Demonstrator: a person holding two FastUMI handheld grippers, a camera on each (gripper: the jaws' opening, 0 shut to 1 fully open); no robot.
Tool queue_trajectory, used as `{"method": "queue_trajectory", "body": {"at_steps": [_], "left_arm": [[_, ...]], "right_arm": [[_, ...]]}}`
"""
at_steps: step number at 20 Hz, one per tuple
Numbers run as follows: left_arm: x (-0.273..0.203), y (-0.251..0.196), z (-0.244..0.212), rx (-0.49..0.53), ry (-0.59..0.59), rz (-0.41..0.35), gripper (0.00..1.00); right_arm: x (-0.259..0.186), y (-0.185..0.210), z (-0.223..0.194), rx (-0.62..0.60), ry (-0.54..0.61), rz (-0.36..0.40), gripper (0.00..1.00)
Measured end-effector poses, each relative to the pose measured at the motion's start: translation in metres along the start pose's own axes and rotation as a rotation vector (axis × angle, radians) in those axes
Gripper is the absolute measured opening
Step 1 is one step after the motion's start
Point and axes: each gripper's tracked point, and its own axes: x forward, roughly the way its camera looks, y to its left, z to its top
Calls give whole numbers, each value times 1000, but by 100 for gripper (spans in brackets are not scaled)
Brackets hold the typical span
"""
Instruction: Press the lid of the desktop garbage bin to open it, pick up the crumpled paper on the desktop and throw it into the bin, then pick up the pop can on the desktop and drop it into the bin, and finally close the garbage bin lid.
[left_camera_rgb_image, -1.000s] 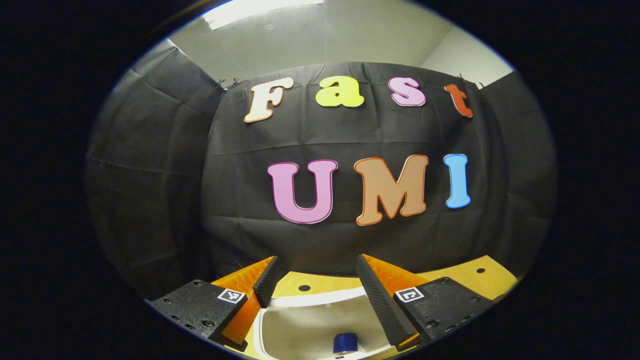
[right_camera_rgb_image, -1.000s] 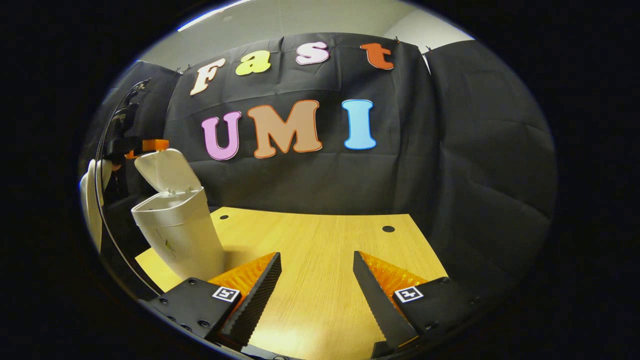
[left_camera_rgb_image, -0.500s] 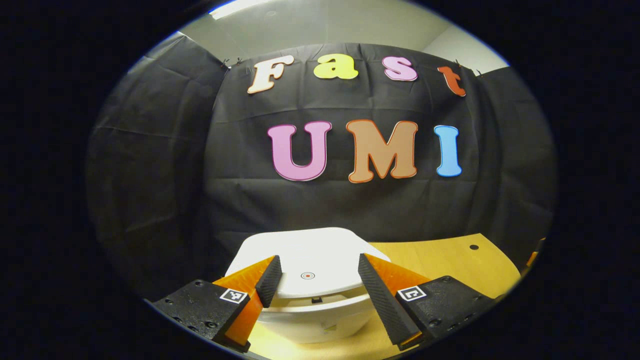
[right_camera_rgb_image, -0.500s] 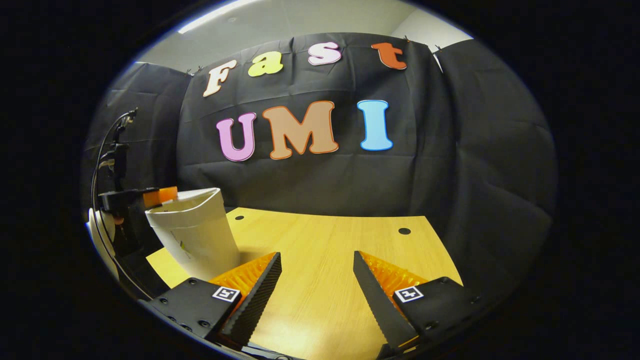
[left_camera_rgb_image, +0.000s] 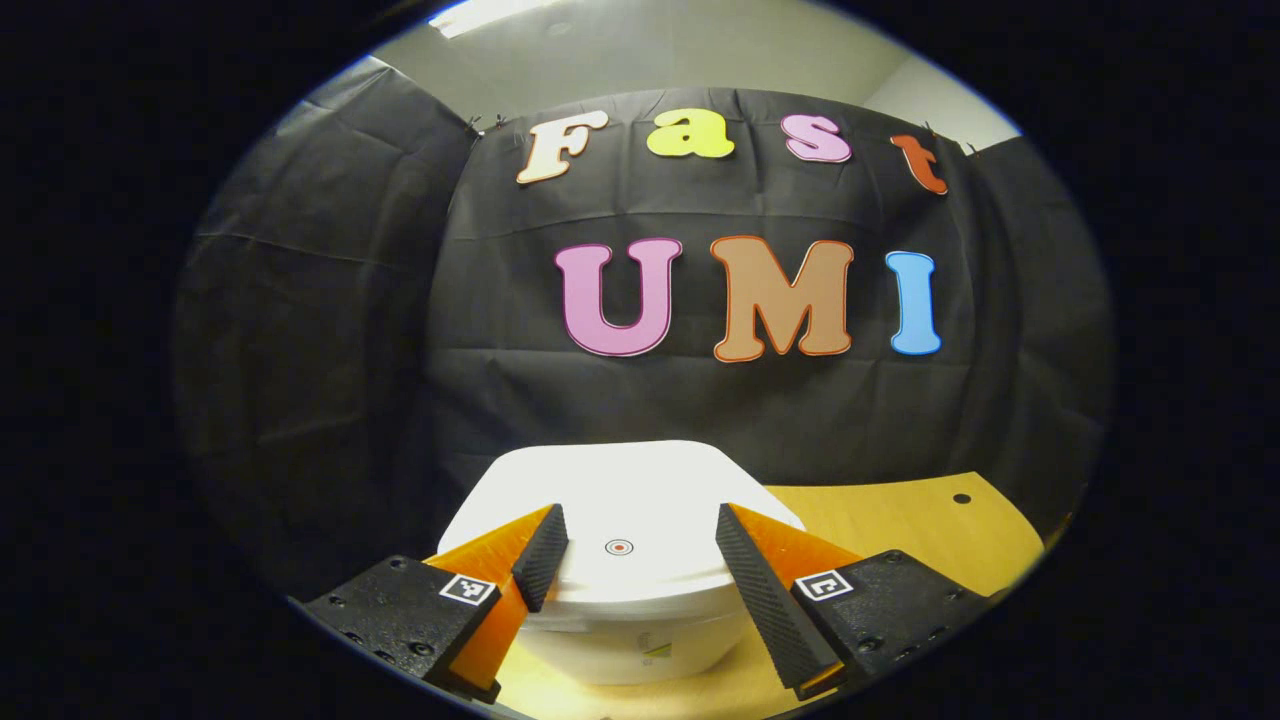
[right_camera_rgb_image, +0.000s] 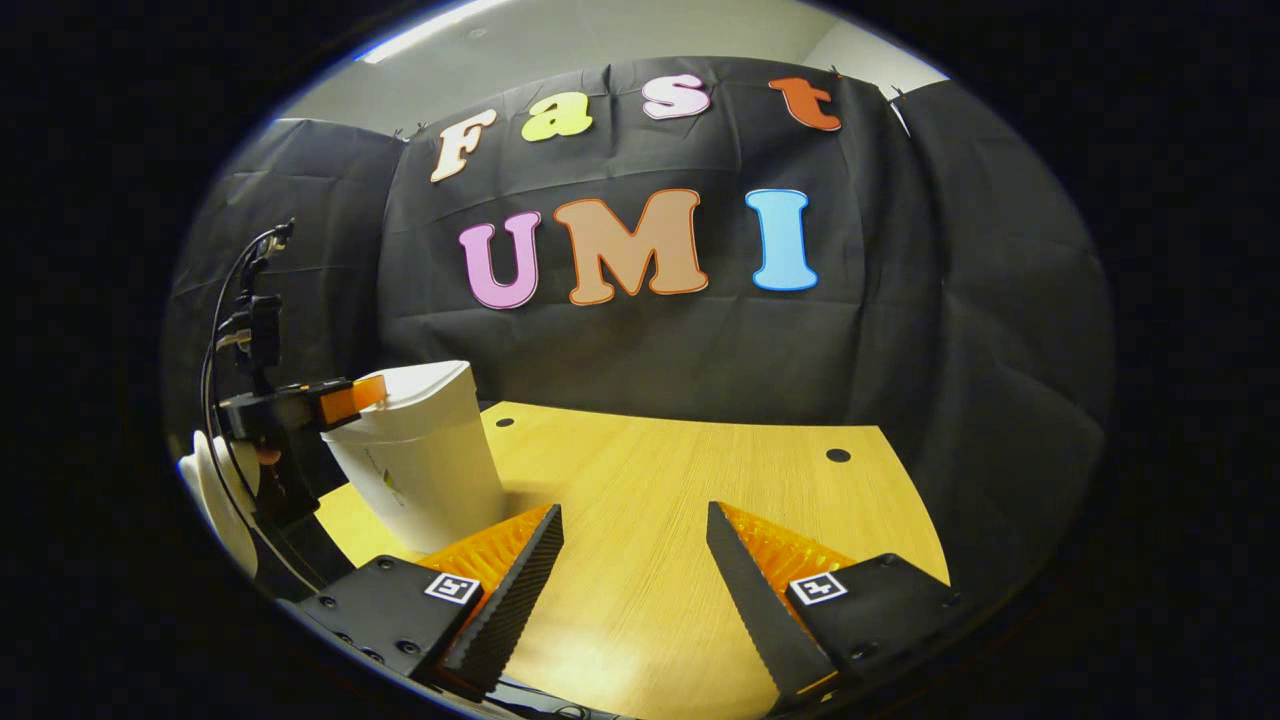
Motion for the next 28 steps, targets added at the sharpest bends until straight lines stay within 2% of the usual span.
{"method": "queue_trajectory", "body": {"at_steps": [3,5,6,7,9,11,13,15,16,19,21,22,25,28], "left_arm": [[2,-1,-3,48,-39,21,93],[1,0,-7,4,-32,24,93],[0,-1,-3,4,-57,23,94],[2,-2,-5,17,-60,21,95],[1,-1,-3,11,-77,18,94],[0,-5,3,46,-120,3,94],[2,-3,2,68,-109,-7,93],[0,-5,3,23,-91,-16,92],[-2,-5,4,6,-85,-18,94],[-15,-12,10,-65,-90,-34,94],[-34,-19,37,-75,-180,-49,94],[-44,-23,54,-50,-232,-55,93],[-61,-54,78,76,-301,-127,93],[-88,-90,90,100,-353,-228,93]], "right_arm": [[2,-1,2,-10,1,-9,96],[3,-3,-3,-6,10,-14,96],[2,-3,-4,-1,12,-16,93],[3,-2,-4,7,13,-13,96],[5,2,0,15,8,-1,96],[5,3,1,6,-5,-1,96],[5,3,6,0,-15,-2,96],[5,8,9,4,-22,5,96],[4,11,9,6,-26,8,99],[4,20,12,20,-48,8,96],[3,26,16,39,-75,8,96],[3,30,17,44,-83,9,96],[1,36,22,42,-104,7,94],[-3,38,28,45,-131,6,97]]}}
